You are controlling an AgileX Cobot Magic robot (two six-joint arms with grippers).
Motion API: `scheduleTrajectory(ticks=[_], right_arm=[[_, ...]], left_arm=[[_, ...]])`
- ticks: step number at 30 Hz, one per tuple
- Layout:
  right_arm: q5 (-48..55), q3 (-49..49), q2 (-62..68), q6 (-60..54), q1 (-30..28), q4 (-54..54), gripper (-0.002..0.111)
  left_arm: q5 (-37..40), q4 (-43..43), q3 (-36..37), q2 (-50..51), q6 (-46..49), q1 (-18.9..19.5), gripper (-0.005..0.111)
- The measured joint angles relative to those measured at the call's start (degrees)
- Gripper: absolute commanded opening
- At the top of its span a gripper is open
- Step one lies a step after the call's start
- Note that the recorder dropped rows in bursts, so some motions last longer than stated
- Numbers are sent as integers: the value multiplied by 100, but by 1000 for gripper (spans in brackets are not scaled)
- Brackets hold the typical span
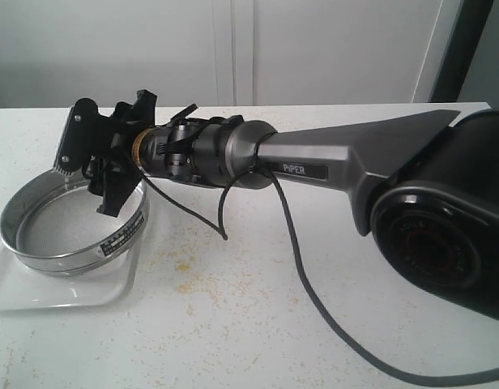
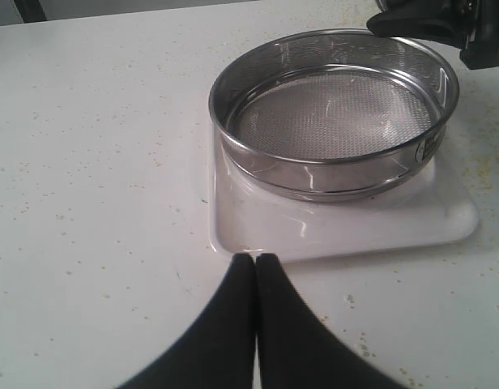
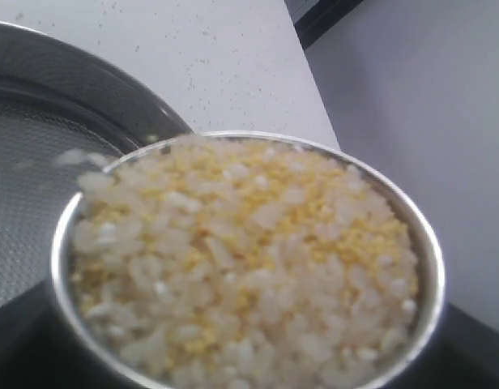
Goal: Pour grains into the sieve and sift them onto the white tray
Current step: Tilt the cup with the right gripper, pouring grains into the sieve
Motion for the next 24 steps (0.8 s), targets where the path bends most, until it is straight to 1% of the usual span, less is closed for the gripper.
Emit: scheduleTrajectory(ticks=[7, 20, 24], right_arm=[[210, -30, 0, -440, 12, 0, 0], [359, -30, 0, -622, 21, 0, 0], [471, -30, 0, -860, 34, 0, 0]], left_arm=[[0, 0, 0, 0, 0, 0, 0], [0, 0, 0, 0, 0, 0, 0], [0, 0, 0, 0, 0, 0, 0]])
